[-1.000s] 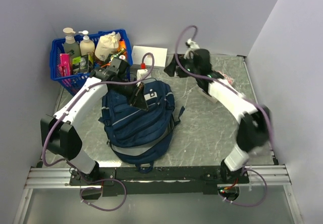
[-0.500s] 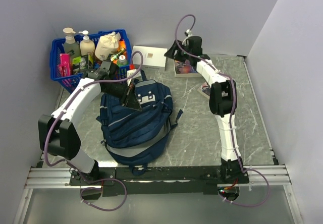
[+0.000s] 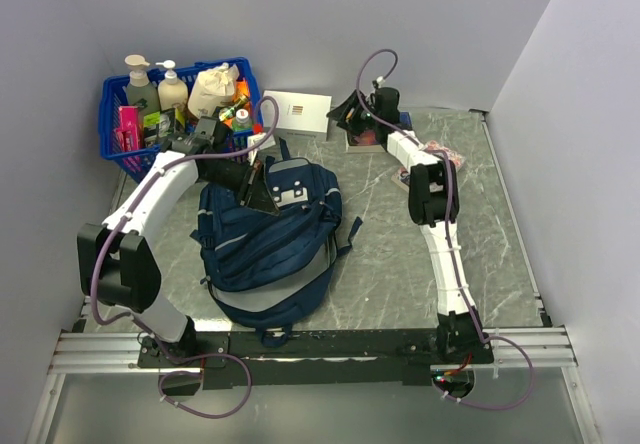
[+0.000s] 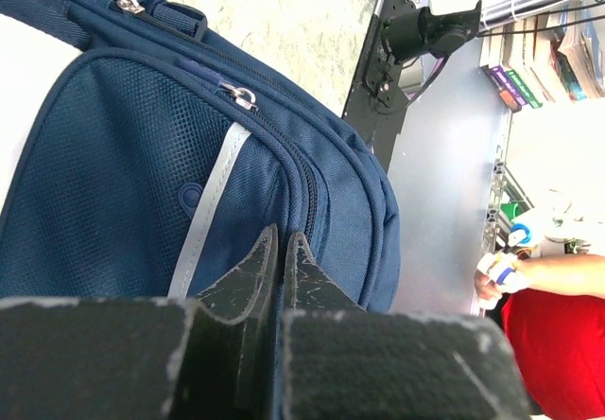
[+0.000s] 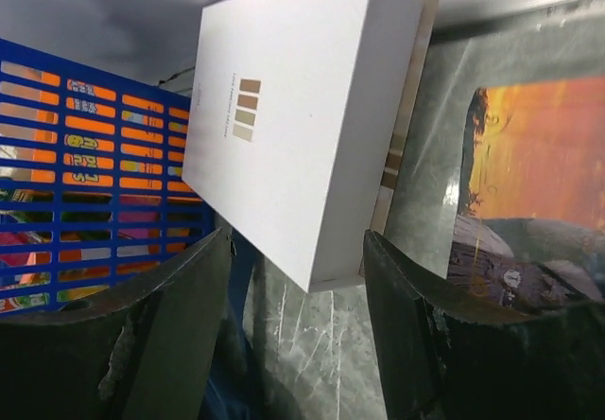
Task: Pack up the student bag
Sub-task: Pick up the book from the center of the board.
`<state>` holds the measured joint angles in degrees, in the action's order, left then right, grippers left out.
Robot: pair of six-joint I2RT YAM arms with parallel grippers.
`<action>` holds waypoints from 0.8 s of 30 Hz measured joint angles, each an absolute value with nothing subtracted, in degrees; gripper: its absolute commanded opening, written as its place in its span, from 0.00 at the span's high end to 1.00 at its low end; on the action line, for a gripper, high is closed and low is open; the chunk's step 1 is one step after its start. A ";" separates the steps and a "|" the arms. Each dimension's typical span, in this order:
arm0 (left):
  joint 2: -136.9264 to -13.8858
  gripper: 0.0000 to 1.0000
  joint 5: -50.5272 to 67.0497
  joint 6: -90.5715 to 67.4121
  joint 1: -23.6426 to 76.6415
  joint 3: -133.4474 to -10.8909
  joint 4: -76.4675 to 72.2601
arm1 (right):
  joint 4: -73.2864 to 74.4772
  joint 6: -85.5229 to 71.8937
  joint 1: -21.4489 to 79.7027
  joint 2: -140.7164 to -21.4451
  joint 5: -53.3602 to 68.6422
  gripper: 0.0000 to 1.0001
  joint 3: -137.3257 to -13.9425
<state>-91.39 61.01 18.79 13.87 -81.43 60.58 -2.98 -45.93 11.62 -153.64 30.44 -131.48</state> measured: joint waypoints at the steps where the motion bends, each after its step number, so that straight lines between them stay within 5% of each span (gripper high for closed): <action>1: -91.68 0.99 61.04 18.76 13.82 -81.65 60.60 | -3.38 -46.78 11.73 -154.01 30.72 0.37 -131.48; 24: -95.35 0.99 62.76 18.81 11.86 -84.25 62.08 | -9.32 -55.92 14.13 -158.12 33.69 0.48 -134.15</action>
